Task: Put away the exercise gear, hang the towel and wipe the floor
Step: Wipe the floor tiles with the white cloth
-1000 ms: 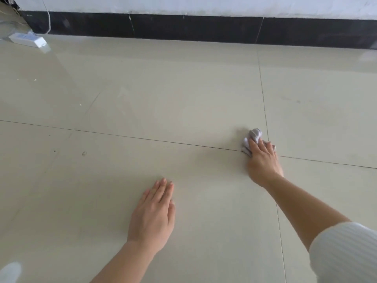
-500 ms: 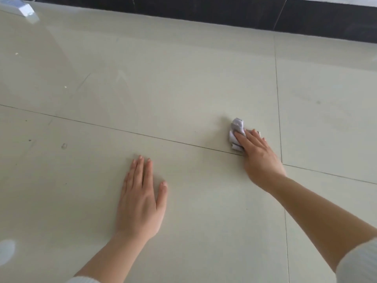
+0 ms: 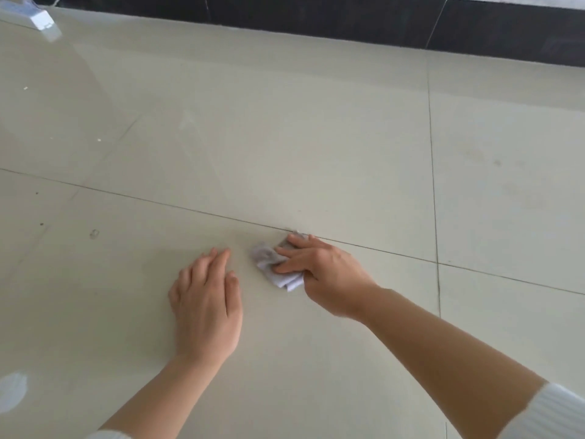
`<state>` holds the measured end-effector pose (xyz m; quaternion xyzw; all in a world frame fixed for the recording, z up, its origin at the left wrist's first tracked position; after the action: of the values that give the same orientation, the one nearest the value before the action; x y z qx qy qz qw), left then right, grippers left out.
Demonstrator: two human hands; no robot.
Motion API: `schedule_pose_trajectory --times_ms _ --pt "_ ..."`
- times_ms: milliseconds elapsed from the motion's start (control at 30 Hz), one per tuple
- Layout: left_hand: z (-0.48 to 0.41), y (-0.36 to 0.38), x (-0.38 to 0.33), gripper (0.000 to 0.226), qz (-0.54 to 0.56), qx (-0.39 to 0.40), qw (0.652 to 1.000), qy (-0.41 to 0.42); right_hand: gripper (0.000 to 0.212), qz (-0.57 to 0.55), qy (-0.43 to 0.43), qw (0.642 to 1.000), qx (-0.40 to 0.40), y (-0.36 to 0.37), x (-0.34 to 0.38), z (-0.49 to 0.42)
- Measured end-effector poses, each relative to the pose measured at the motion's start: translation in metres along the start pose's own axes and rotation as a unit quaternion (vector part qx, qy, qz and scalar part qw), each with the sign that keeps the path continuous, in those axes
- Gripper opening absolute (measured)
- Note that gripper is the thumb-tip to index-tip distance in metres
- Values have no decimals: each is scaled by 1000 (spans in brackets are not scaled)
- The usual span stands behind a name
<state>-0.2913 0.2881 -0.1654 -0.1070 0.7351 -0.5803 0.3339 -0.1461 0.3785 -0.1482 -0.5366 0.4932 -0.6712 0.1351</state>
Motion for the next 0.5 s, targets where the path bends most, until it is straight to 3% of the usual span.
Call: schedule_pose_trajectory --times_ms 100,233,333,500 --pt "-22 8 -27 58 -5 13 1000 6 61 51 6 999 -3 -16 -29 23" --pt "-53 43 -80 64 -27 70 996 57 81 75 114 987 -85 -58 -90 45" --pt "-77 60 -96 57 -19 72 997 10 82 84 198 968 -132 -87 -136 47" --pt "-81 66 -95 58 -53 41 997 -32 72 91 269 945 -163 -125 -207 29"
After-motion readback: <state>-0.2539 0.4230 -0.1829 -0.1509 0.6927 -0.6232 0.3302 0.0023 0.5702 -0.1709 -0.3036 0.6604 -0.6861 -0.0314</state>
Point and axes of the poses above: each hand's wrist, its own z-axis away from the middle knuckle, its own y-axis out of the palm, x = y × z, the point moved 9 cm from there along -z, towards the middle knuckle, and after that the axes turned 9 degrees about -y, right-handed, at the moved point
